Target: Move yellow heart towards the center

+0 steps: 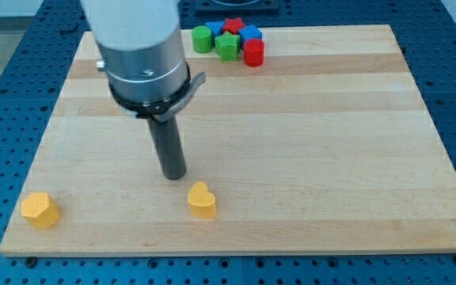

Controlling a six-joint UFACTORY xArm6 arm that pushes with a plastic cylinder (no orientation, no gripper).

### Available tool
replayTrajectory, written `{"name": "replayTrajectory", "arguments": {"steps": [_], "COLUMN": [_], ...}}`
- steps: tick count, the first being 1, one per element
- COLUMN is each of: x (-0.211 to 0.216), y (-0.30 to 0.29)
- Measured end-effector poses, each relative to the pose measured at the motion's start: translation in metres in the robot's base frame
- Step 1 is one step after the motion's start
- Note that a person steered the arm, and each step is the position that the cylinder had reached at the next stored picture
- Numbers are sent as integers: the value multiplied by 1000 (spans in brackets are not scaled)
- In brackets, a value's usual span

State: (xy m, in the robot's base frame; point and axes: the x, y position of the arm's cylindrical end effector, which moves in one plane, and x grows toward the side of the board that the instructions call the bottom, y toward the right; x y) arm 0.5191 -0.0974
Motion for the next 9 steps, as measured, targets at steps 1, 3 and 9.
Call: {"name": "replayTrajectory", "arguments": {"steps": [1, 3, 9], "x": [28, 79, 59], "y": [-2, 14, 49]}}
